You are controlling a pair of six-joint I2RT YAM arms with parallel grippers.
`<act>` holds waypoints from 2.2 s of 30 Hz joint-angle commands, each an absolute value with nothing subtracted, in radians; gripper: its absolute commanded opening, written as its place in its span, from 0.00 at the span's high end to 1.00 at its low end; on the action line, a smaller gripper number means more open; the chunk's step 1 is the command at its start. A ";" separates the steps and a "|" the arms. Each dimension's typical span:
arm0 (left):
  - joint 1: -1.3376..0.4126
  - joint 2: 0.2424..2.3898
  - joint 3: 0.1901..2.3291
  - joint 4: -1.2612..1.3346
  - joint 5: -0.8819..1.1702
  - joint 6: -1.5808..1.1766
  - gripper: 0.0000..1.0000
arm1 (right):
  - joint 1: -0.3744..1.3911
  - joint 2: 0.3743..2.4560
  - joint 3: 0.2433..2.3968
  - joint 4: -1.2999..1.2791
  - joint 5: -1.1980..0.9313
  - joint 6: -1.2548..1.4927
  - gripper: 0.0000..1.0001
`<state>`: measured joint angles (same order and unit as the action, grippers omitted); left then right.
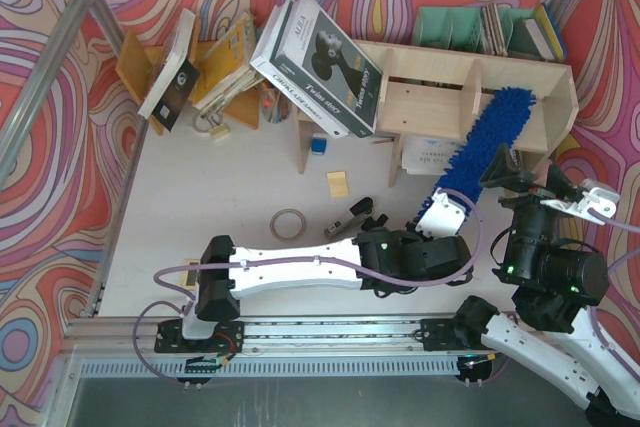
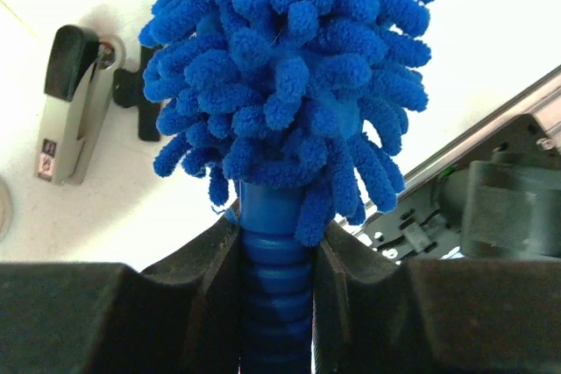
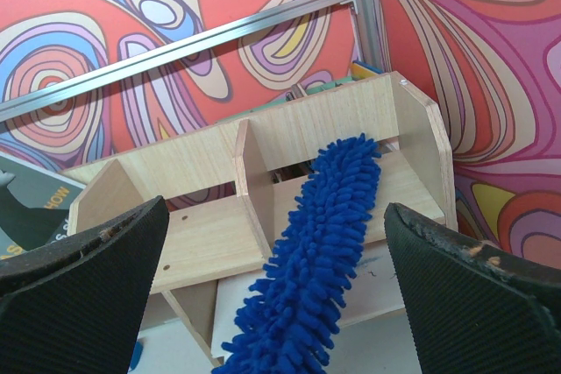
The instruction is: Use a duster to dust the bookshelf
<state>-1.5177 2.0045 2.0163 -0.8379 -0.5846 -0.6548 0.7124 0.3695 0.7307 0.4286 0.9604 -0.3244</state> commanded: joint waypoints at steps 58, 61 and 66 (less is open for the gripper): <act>-1.610 1.325 1.137 -0.384 -0.478 -0.302 1.00 | 0.709 0.409 0.811 0.277 0.964 -0.196 0.01; -1.554 1.322 1.104 -0.365 -0.411 -0.316 1.00 | 0.708 0.424 0.845 0.184 0.980 -0.142 0.01; -1.478 1.349 1.098 -0.313 -0.361 -0.283 1.00 | 0.708 0.430 0.818 0.209 1.006 -0.176 0.01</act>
<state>-1.5234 1.3525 1.1065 -0.4385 -0.4042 -0.3180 0.7124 0.4213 0.8242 0.2314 0.9710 -0.1852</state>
